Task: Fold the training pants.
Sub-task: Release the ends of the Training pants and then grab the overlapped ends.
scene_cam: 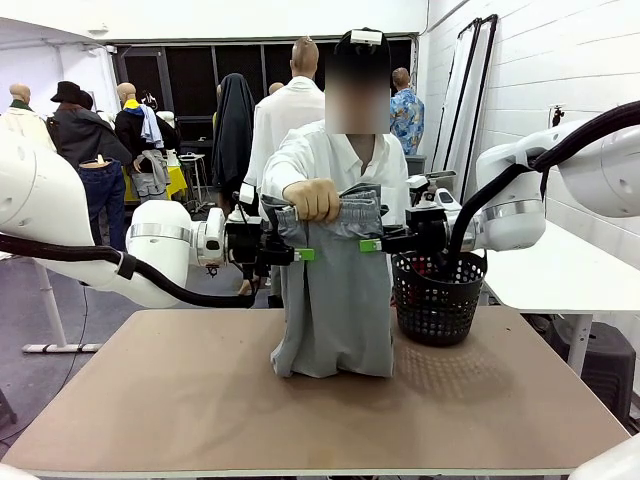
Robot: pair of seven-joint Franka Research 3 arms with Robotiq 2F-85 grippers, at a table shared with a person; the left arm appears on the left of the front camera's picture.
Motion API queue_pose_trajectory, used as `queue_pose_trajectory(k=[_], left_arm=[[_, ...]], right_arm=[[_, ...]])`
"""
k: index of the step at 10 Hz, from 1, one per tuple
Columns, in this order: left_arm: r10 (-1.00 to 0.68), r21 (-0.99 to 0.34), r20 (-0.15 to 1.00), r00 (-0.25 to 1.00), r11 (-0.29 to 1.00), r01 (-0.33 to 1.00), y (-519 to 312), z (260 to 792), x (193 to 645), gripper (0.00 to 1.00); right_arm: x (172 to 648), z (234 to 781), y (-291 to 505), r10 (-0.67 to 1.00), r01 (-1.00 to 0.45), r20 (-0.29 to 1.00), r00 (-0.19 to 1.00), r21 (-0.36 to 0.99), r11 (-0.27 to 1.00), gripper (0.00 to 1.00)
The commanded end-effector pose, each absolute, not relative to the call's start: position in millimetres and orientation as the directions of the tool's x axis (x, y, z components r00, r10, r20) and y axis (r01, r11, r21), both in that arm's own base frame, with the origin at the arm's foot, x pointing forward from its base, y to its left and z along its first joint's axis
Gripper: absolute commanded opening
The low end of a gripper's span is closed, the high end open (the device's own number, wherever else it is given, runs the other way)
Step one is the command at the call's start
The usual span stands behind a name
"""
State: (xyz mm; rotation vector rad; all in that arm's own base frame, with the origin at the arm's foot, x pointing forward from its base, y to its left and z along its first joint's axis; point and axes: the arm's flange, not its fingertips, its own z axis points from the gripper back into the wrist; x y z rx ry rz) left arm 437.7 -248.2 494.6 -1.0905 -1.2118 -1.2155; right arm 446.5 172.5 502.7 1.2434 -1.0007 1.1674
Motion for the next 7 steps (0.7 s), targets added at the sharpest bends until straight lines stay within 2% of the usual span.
queue_pose_trajectory(k=[1, 7], left_arm=[[-0.031, 0.064, 0.998, -0.062, 0.090, 0.994, -241.4, 489.0, 429.6, 1.00], [-0.036, 0.094, 0.995, -0.090, 0.132, 0.987, -225.2, 491.6, 410.6, 1.00]], right_arm=[[441.9, 502.4, 168.0, 0.122, -0.987, 0.980, 0.157, 0.160, -0.013, 1.00], [442.5, 497.4, 156.1, 0.161, -0.997, 0.986, 0.039, 0.026, 0.078, 1.00]])
